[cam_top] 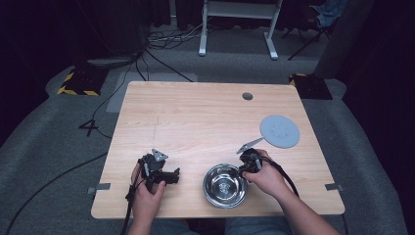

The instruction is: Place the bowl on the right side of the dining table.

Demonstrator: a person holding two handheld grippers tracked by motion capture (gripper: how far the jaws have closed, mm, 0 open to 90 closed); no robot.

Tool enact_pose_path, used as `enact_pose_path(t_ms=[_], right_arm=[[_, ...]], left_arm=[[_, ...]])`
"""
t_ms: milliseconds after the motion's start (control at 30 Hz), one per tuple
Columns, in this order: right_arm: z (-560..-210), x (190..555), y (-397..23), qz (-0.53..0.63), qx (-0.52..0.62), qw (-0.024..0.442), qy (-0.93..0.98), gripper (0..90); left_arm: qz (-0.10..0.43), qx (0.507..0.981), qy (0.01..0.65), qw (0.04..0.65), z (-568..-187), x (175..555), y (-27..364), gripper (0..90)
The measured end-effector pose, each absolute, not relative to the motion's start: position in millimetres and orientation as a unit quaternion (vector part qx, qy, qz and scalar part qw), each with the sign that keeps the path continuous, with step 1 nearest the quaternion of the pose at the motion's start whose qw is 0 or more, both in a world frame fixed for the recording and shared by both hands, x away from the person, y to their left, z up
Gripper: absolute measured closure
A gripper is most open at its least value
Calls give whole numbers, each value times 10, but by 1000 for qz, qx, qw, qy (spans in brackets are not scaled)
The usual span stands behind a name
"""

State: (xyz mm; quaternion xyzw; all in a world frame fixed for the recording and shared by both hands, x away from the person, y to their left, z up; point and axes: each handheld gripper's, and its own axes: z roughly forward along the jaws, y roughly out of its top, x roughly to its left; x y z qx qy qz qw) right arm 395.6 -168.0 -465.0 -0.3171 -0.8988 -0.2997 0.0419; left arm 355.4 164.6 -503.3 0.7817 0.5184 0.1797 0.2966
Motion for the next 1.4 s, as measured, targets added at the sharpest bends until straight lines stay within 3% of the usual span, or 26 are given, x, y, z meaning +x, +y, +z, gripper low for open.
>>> enact_pose_path(t_ms=[233, 1400], right_arm=[[-4526, 3891, -1676, -302, -312, 4, -901, 861], [-3780, 4081, -1882, -345, -343, -81, -870, 857]], left_arm=[[180, 782, 518, 297, -5033, 3554, 1646, 2], [178, 780, 520, 299, -5035, 3558, 1639, 3]])
